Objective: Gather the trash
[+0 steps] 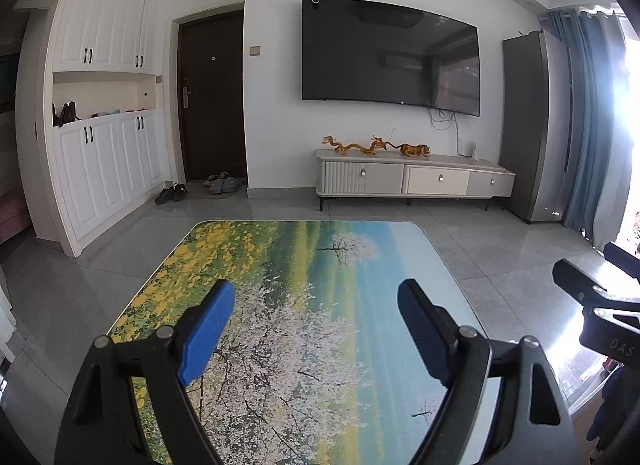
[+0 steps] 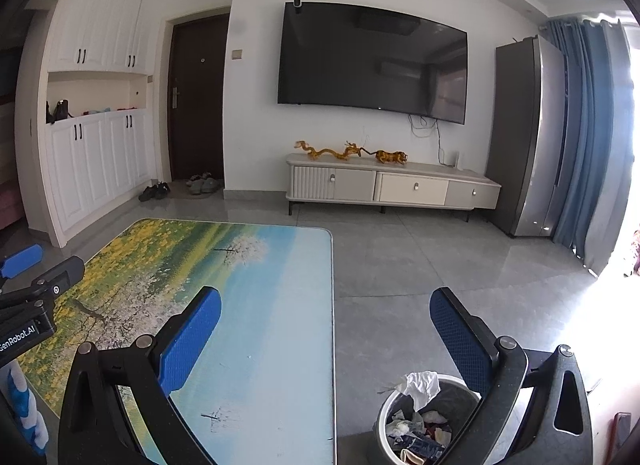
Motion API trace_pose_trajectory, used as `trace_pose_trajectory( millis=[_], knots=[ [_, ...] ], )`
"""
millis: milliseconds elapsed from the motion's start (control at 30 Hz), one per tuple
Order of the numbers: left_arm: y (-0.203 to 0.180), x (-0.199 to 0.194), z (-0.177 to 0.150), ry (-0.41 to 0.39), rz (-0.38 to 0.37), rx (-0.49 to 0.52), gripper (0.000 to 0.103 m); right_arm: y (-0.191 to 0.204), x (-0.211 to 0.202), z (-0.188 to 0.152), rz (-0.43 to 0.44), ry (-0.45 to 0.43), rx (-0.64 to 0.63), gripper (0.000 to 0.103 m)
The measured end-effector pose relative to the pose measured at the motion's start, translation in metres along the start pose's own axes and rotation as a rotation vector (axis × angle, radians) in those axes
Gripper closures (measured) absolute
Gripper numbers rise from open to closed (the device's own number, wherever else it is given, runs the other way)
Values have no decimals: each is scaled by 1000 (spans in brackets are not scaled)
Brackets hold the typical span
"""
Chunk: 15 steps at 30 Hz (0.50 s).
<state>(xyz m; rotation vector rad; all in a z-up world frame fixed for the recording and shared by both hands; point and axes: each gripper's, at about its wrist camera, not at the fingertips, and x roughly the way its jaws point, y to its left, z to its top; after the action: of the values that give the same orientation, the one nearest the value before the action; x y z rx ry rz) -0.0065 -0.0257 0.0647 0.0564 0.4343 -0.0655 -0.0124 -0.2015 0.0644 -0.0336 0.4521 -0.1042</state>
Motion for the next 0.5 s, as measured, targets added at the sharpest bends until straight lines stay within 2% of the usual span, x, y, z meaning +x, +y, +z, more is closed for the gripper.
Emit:
trace_pose_trajectory(
  millis=[500],
  knots=[
    [4, 9, -4, 17, 2, 4, 20, -3, 10, -4, -13, 20, 7, 1]
  ],
)
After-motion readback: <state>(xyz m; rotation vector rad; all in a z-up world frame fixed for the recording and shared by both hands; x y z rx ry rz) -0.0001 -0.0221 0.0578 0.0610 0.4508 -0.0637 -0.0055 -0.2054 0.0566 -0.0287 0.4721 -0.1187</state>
